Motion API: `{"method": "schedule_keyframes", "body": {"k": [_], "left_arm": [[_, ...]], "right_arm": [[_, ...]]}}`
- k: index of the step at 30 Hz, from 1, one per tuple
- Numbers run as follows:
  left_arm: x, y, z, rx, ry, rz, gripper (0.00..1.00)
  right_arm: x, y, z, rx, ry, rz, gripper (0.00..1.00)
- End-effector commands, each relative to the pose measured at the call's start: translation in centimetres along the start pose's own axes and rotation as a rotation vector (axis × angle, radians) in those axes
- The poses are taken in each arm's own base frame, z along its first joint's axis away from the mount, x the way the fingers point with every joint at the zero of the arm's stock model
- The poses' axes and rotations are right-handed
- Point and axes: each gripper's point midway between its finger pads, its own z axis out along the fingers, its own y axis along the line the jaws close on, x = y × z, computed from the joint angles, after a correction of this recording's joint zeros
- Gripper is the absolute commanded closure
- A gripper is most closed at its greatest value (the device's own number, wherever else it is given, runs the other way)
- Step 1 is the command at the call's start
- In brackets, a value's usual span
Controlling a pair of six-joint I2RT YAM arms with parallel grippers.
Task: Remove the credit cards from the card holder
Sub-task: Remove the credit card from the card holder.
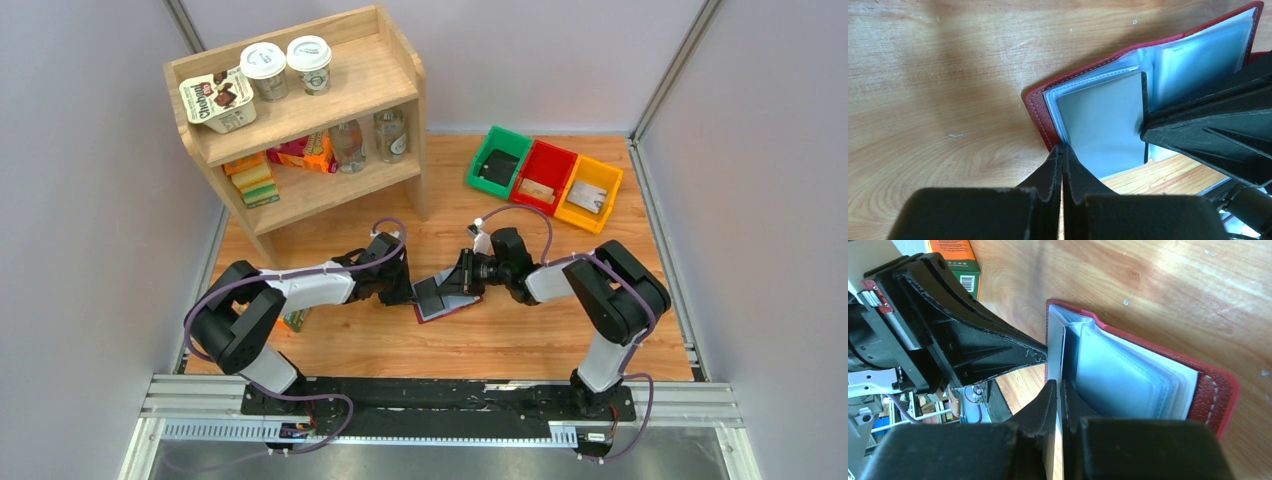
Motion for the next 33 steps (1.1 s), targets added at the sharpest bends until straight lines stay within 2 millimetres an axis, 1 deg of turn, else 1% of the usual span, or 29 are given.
{"method": "schedule_keyframes", "body": {"k": [1, 2, 3, 6, 8, 16, 20, 22, 23, 24, 26, 27, 28, 29, 30, 33], "left_arm": [[1.9, 2.5, 1.0, -0.098, 0.064, 0.012, 1.00], [2.1, 2.8, 1.0, -0.108, 0.072, 0.014, 1.00], [2.1, 2.8, 1.0, -0.108, 0.072, 0.015, 1.00], [2.3, 3.1, 1.1, -0.124, 0.084, 0.018, 1.00], [2.4, 3.1, 1.2, -0.124, 0.089, 0.021, 1.00], [2.5, 3.1, 1.3, -0.125, 0.097, 0.025, 1.00], [2.1, 2.7, 1.1, -0.106, 0.086, 0.038, 1.00], [1.6, 1.9, 0.8, -0.073, 0.067, 0.047, 1.00], [1.1, 1.0, 0.4, -0.041, 0.045, 0.051, 0.99], [0.9, 0.6, 0.2, -0.022, 0.037, 0.054, 0.96], [-0.1, -1.0, -0.7, 0.040, -0.002, 0.061, 0.91], [-0.7, -1.9, -1.3, 0.072, -0.025, 0.064, 0.86], [-1.2, -2.8, -1.8, 0.102, -0.044, 0.068, 0.84], [-1.4, -3.3, -2.0, 0.119, -0.051, 0.073, 0.79], [-2.1, -4.2, -2.4, 0.147, -0.070, 0.079, 0.78], [-2.8, -5.7, -2.5, 0.195, -0.083, 0.091, 0.76]], "right_arm": [[-0.3, 2.5, -0.4, -0.134, -0.002, -0.035, 0.94], [-0.4, 2.6, -0.5, -0.143, -0.003, -0.036, 0.96], [-0.4, 2.6, -0.6, -0.145, -0.004, -0.036, 1.00], [-0.6, 2.5, -0.8, -0.144, -0.008, -0.038, 1.00], [-0.6, 2.1, -1.0, -0.131, -0.007, -0.036, 1.00], [-1.2, -0.7, -2.6, -0.052, -0.026, 0.007, 1.00], [-0.9, -1.5, -2.5, -0.028, -0.004, 0.014, 1.00], [-0.8, -1.7, -2.3, -0.028, 0.001, 0.031, 1.00], [-0.8, -1.7, -2.3, -0.030, 0.001, 0.036, 1.00], [-0.8, -1.7, -2.2, -0.033, 0.000, 0.045, 1.00], [-0.7, -1.9, -2.1, -0.029, 0.000, 0.056, 1.00], [-0.7, -2.0, -2.1, -0.026, -0.001, 0.061, 1.00], [-0.6, -2.0, -2.0, -0.027, 0.002, 0.064, 1.00], [-0.6, -2.1, -2.1, -0.027, 0.002, 0.066, 1.00], [-0.6, -2.0, -2.0, -0.027, 0.002, 0.066, 1.00], [-0.6, -2.0, -2.0, -0.030, 0.003, 0.071, 0.99]]}}
